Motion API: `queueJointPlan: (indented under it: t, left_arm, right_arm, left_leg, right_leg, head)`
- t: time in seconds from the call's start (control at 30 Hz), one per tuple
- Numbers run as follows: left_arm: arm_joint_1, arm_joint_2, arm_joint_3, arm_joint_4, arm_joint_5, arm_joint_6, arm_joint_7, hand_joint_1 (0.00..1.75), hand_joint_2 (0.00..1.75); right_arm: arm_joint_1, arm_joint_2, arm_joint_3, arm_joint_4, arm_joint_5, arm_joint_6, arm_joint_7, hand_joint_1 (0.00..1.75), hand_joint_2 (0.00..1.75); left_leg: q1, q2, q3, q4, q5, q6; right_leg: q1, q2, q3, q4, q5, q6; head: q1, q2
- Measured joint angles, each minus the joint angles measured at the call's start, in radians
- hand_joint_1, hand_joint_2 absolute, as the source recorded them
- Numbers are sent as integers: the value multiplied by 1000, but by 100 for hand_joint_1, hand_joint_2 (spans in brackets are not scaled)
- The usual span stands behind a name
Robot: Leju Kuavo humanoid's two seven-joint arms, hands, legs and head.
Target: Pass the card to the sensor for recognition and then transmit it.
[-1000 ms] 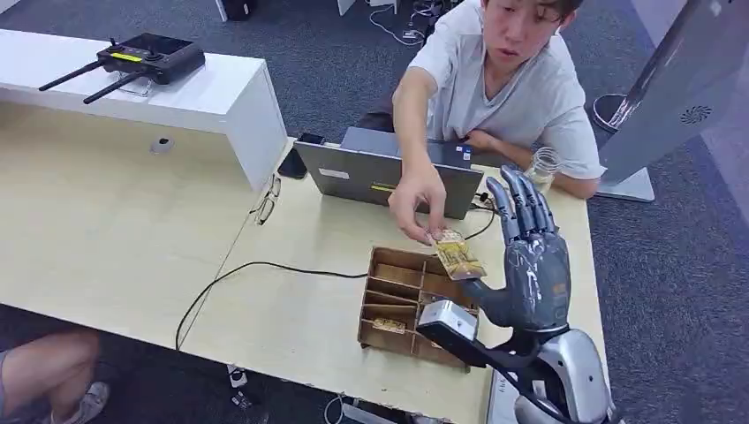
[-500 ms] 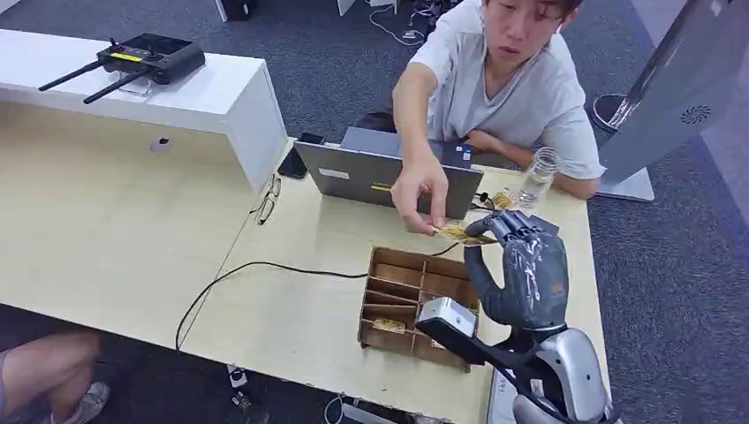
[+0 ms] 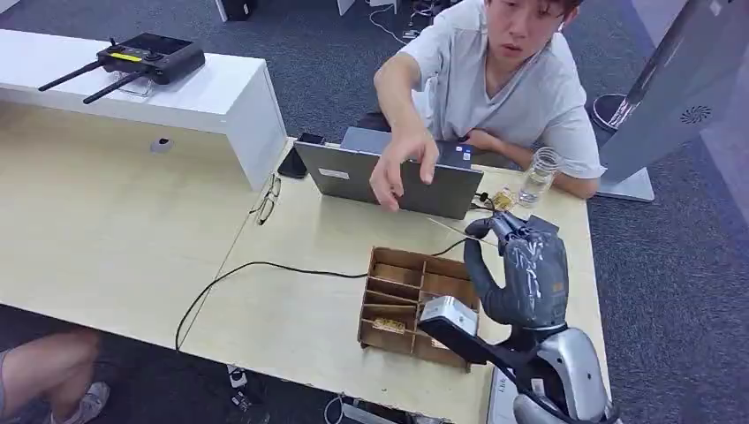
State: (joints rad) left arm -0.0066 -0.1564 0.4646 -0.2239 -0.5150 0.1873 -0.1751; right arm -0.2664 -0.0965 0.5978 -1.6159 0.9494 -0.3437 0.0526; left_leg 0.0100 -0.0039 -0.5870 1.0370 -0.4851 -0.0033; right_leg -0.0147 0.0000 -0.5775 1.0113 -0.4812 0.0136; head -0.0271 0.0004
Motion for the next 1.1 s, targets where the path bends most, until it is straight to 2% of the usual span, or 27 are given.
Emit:
queueJointPlan:
  t: [0.2, 0.4, 0.43, 0.53, 0.67, 0.97, 1.1]
  left_arm:
    - [1, 0, 4, 0, 6, 1, 1, 0, 0]
    - [4, -1, 34, 0, 13, 1, -5, 0, 0]
    - [4, -1, 43, 0, 16, 0, -6, 0, 0]
    - [5, -1, 58, 0, 19, 1, -13, 0, 0]
    - [9, -3, 75, 0, 21, 2, -17, 0, 0]
    - [9, -4, 92, 0, 21, 2, -18, 0, 0]
    - [10, -4, 99, 0, 25, 2, -22, 0, 0]
  right_arm:
    - [13, 3, -4, -26, -86, 41, -20, 175, 175]
    - [42, -25, -35, -75, -393, 220, -50, 175, 175]
    - [53, -40, -48, -82, -472, 258, -65, 175, 175]
    - [78, -79, -74, -88, -594, 316, -83, 175, 175]
    - [103, -124, -106, -89, -636, 337, -95, 175, 175]
    - [117, -154, -125, -93, -638, 338, -95, 175, 175]
    - [133, -180, -137, -93, -730, 385, -85, 175, 175]
  left_leg:
    - [0, 0, 0, 0, 0, 0]
    - [0, 0, 0, 0, 0, 0]
    - [0, 0, 0, 0, 0, 0]
    - [0, 0, 0, 0, 0, 0]
    - [0, 0, 0, 0, 0, 0]
    - [0, 0, 0, 0, 0, 0]
    - [0, 0, 1, 0, 0, 0]
  right_leg:
    - [0, 0, 0, 0, 0, 0]
    - [0, 0, 0, 0, 0, 0]
    - [0, 0, 0, 0, 0, 0]
    - [0, 0, 0, 0, 0, 0]
    - [0, 0, 0, 0, 0, 0]
    - [0, 0, 0, 0, 0, 0]
    - [0, 0, 0, 0, 0, 0]
  head:
    - [0, 0]
    - [0, 0]
    - [0, 0]
    - [0, 0]
    - [0, 0]
    - [0, 0]
    - [0, 0]
